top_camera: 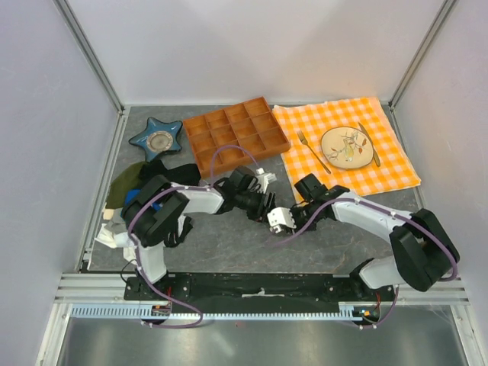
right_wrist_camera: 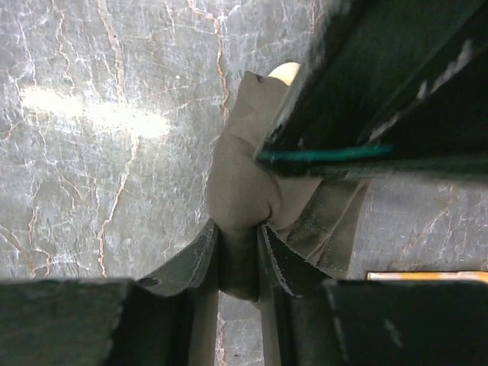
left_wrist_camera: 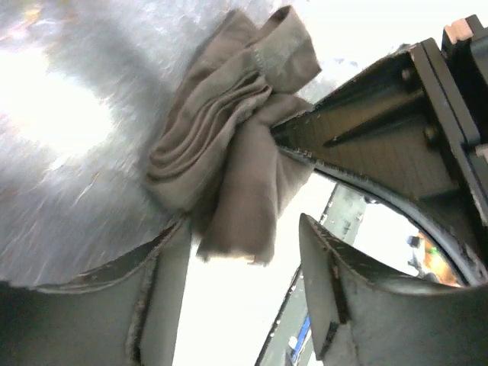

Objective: Roll the underwear
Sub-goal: Roll the underwear to the center of the board.

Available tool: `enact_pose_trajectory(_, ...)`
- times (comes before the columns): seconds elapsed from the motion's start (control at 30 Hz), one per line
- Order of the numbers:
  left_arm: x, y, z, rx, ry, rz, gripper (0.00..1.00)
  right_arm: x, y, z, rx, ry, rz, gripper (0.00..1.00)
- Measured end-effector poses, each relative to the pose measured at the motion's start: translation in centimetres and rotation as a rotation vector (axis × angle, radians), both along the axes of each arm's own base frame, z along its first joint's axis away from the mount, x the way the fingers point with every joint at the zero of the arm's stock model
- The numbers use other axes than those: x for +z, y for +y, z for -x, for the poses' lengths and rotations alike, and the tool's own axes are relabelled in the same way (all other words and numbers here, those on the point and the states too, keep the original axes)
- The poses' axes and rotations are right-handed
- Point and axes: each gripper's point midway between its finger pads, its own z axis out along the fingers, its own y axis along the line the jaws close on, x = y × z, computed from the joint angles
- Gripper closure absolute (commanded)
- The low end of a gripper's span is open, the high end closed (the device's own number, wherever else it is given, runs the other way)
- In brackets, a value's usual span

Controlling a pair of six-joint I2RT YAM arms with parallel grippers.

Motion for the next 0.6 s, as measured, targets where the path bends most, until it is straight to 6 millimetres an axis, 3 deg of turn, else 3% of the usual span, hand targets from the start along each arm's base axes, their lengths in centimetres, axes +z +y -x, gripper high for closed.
enact_pose_trajectory(0.13, 1.0, 2.5, -1.2, 0.141, -0.142, -0.030, 0.28, 0.1, 0.1, -0.3, -0.032, 0.075, -0.008, 0.76)
enact_pose_trajectory(0.3, 1.6, 5.5, -1.0, 0.238, -0.278, -0.009, 0.19, 0.3, -0.3, -0.7, -0.089, 0.292, -0.062, 0.77)
enact_pose_trajectory(0.43, 0.7, 5.6, -0.6, 0.230, -0.295, 0.020, 0.15, 0.2, -0.3, -0.7, -0.116, 0.473, -0.103, 0.77)
enact_pose_trajectory(0.6, 0.8, 4.1, -1.1, 0.200, -0.326, 0.110, 0.13, 0.2, -0.3, 0.4, -0.143, 0.626, -0.123, 0.77)
